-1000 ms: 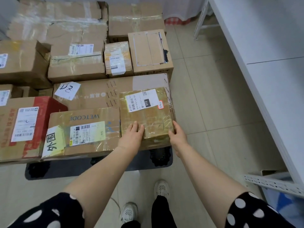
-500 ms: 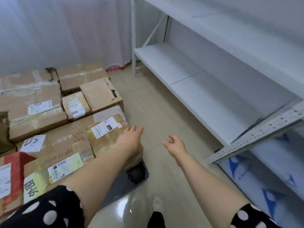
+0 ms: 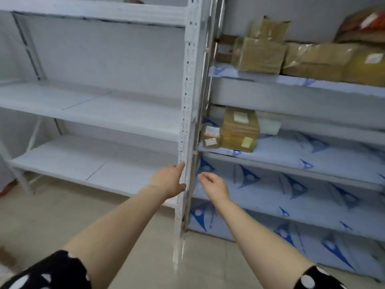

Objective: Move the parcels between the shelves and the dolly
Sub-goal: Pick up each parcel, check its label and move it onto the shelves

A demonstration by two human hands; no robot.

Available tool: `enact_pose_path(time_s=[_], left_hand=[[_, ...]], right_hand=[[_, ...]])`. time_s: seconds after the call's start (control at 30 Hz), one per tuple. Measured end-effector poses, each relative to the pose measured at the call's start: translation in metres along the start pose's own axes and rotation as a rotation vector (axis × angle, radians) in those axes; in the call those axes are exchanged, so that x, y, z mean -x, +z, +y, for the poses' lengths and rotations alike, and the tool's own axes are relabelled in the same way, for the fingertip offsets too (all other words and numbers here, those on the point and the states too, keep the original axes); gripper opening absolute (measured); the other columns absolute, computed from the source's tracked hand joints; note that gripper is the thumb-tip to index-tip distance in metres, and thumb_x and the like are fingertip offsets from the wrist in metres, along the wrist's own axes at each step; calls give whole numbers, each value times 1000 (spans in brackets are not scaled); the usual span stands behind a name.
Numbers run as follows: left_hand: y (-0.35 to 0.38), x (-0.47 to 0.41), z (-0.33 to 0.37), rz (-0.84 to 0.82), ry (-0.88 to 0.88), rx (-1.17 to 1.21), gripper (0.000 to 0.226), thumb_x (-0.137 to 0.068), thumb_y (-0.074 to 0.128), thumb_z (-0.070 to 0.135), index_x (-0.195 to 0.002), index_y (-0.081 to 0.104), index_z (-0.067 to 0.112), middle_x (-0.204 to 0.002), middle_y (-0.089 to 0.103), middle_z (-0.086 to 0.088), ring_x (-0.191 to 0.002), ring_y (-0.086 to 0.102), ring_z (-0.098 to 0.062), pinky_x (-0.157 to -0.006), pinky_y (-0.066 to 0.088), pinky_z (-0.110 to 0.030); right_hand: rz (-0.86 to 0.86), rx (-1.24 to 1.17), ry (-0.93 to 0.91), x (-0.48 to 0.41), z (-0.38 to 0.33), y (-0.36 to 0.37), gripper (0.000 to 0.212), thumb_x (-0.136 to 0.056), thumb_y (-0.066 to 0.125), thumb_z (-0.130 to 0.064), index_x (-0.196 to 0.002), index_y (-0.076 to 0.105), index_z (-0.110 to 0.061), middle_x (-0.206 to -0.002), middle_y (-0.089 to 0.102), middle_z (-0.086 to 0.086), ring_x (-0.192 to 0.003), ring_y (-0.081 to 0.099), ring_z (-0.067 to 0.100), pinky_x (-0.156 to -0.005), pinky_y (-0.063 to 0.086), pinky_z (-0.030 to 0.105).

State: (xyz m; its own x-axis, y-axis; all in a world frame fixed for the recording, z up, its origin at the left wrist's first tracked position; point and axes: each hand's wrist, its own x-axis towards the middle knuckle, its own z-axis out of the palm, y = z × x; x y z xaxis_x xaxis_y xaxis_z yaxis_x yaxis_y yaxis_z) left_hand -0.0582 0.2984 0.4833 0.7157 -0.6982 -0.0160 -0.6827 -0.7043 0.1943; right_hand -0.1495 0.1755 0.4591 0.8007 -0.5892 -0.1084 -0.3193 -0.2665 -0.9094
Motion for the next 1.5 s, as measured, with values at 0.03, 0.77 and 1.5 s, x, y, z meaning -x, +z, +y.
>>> enact_pose_path(time_s=[0.03, 0.77, 1.5], left_hand=[[-3, -17, 25, 15, 32, 2, 73, -91, 56, 36, -151, 18, 21, -139, 48, -8, -125, 47, -28, -94, 44, -36], [-5, -325, 175, 109, -73, 231, 24, -93, 49, 16, -114, 56, 5, -106, 63, -14, -95, 59, -29, -70, 43, -30], [-9, -452, 221, -391, -247, 653, 11, -88, 64, 6, -80, 56, 2, -66, 64, -12, -49, 63, -18, -48, 56, -26]], right_hand=[[30, -5, -5, -7, 5, -28, 37, -96, 53, -31, -128, 58, -14, -129, 59, 1, -115, 53, 14, -90, 37, 22], [214, 90, -27, -254, 42, -270, 41, -100, 47, -20, -138, 46, -4, -141, 49, 10, -130, 46, 22, -105, 33, 27], [189, 555, 340, -382, 60, -352, 38, -96, 45, -47, -91, 59, -12, -98, 65, 8, -91, 62, 26, -82, 51, 35]])
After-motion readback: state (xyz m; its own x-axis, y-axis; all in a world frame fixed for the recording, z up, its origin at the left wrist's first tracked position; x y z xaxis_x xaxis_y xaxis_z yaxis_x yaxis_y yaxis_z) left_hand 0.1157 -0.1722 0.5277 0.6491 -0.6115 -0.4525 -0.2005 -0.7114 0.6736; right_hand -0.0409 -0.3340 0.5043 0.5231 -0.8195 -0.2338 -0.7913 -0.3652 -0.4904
